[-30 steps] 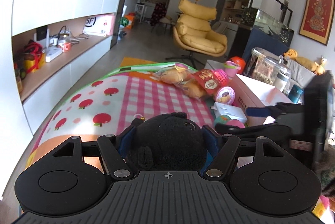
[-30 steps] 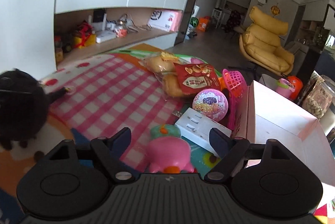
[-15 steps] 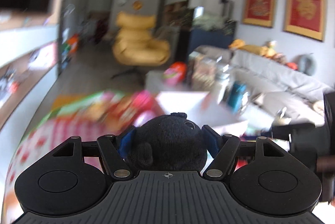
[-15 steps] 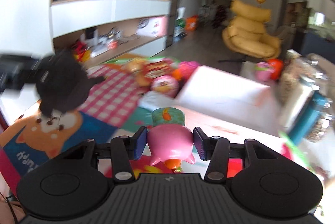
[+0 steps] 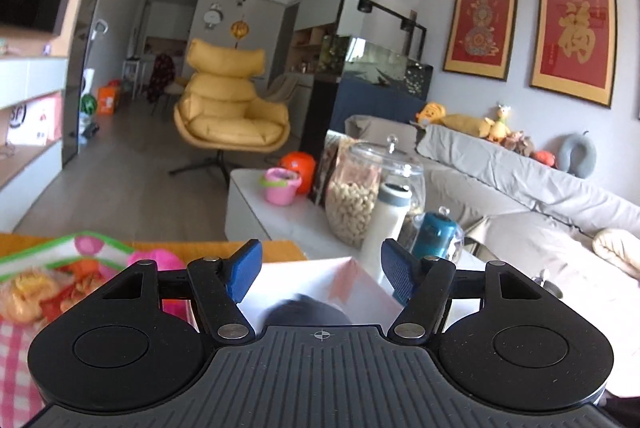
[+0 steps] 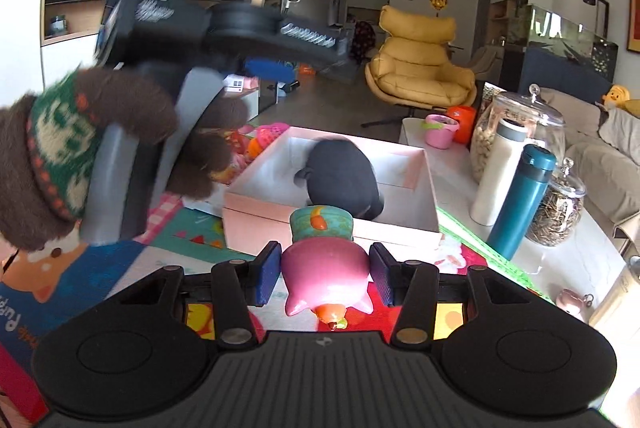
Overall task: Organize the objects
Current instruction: 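Grasp the pink duck toy with the right tool while the left tool lifts the plush toward the box, then release the black plush into the pink box with the left tool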
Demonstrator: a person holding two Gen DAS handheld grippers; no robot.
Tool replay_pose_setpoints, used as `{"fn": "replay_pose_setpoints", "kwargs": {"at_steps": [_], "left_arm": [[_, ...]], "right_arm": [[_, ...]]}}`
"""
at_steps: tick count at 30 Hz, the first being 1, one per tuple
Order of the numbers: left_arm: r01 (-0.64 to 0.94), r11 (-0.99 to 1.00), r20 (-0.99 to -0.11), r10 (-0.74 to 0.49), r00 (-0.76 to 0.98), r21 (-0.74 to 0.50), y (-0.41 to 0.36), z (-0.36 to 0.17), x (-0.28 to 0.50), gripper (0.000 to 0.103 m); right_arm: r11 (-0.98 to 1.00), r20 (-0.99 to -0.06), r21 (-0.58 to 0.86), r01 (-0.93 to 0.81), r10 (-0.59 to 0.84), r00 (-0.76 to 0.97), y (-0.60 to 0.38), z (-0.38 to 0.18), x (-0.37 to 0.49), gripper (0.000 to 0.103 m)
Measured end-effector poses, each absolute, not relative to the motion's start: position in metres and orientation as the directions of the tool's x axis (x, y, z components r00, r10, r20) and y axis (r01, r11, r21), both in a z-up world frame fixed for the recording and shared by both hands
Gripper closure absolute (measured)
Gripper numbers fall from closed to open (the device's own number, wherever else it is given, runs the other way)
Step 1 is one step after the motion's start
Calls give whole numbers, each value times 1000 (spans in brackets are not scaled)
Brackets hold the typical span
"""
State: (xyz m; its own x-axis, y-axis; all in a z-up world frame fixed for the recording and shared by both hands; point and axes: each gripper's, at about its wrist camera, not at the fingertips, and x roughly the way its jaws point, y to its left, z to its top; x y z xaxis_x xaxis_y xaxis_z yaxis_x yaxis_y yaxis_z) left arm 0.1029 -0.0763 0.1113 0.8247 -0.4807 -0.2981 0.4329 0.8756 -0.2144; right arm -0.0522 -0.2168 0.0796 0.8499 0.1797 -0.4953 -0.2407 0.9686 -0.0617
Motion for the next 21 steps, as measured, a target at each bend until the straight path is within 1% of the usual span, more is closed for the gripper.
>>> {"fn": "replay_pose_setpoints", "kwargs": {"at_steps": [3, 6, 9, 10, 11, 12, 13, 15, 16, 18, 21], "left_arm": [[412, 881, -285, -467, 837, -233, -47, 102, 89, 32], [372, 897, -280, -431, 858, -240, -11, 90, 66, 32], [324, 926, -325, -373, 869, -194, 19, 76, 40, 32], [313, 935, -350, -352, 868, -164, 26, 69, 36, 32], [308, 942, -373, -335, 865, -133, 33, 65, 33, 32], [307, 946, -396, -323, 859, -106, 41, 61, 30, 32], [310, 947, -417, -317, 852, -87, 47, 56, 29, 32], [316, 946, -450, -316, 835, -76, 60, 49, 28, 32], [318, 944, -459, -319, 829, -83, 63, 46, 32, 32], [314, 942, -470, -330, 819, -115, 70, 41, 39, 32], [316, 937, -468, -350, 811, -152, 64, 38, 60, 32]], "right_arm": [[975, -494, -32, -219, 175, 852, -225, 80, -41, 55], [979, -464, -8, -204, 177, 868, -229, 88, -22, 55], [981, -431, 11, -194, 180, 884, -227, 101, 9, 55], [981, -419, 9, -194, 179, 890, -225, 103, 18, 48], [982, -415, 0, -188, 171, 894, -223, 104, 29, 39], [986, -415, -12, -166, 146, 898, -219, 105, 39, 17], [989, -407, -16, -145, 126, 904, -217, 104, 44, 11], [987, -411, -10, -160, 142, 900, -212, 100, 43, 11], [984, -417, 6, -177, 163, 894, -210, 96, 40, 7], [979, -433, 31, -200, 193, 880, -205, 85, 31, 2], [976, -463, 63, -210, 216, 860, -201, 63, 15, 2]]}}
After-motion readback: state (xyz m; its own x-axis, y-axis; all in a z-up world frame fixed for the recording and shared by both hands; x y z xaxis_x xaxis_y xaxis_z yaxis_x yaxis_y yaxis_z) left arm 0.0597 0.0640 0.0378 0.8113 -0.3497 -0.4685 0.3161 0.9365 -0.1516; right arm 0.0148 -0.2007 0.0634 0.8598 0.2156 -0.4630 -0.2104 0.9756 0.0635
